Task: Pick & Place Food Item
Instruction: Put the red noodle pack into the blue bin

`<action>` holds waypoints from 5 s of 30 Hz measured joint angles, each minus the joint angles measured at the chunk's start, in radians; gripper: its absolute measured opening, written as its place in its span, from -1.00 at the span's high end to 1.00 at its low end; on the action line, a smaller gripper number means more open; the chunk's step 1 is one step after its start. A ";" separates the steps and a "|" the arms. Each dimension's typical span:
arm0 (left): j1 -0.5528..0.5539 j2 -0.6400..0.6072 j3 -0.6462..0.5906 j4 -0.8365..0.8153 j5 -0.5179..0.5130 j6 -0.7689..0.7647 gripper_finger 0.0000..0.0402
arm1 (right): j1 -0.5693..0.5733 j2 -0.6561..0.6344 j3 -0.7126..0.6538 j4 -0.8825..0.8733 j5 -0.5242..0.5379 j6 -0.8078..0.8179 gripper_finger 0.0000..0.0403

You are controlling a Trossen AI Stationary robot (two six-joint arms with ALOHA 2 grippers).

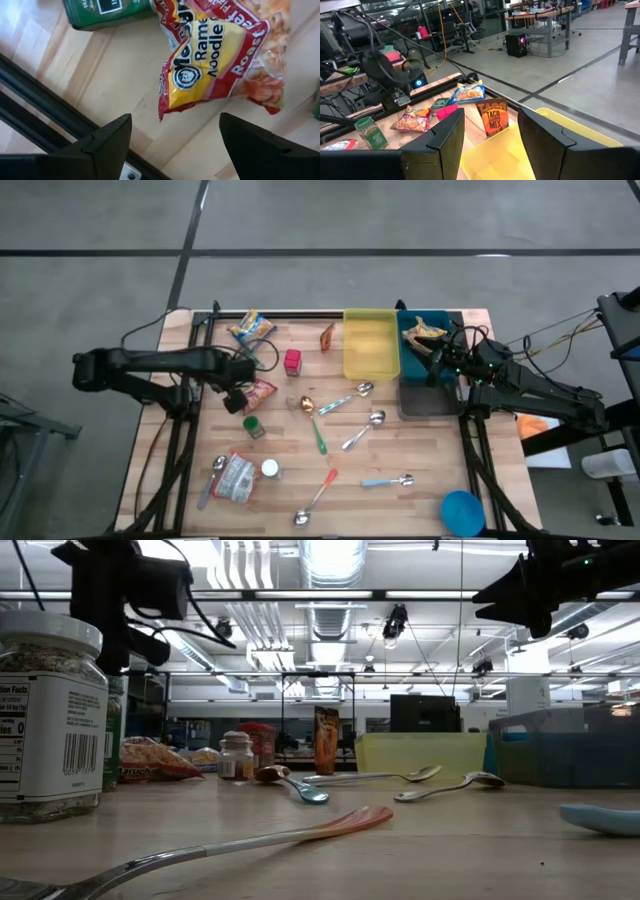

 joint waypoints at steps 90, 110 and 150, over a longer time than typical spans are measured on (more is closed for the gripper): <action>0.093 0.148 -0.150 0.355 0.162 0.119 0.49 | 0.000 0.000 0.000 0.000 0.000 0.000 0.09; 0.092 0.043 -0.097 0.315 0.196 0.096 0.96 | 0.000 0.001 0.000 0.000 0.000 0.000 0.09; -0.144 0.000 -0.058 1.311 0.150 0.412 1.00 | 0.000 0.000 0.000 0.000 0.000 0.000 0.09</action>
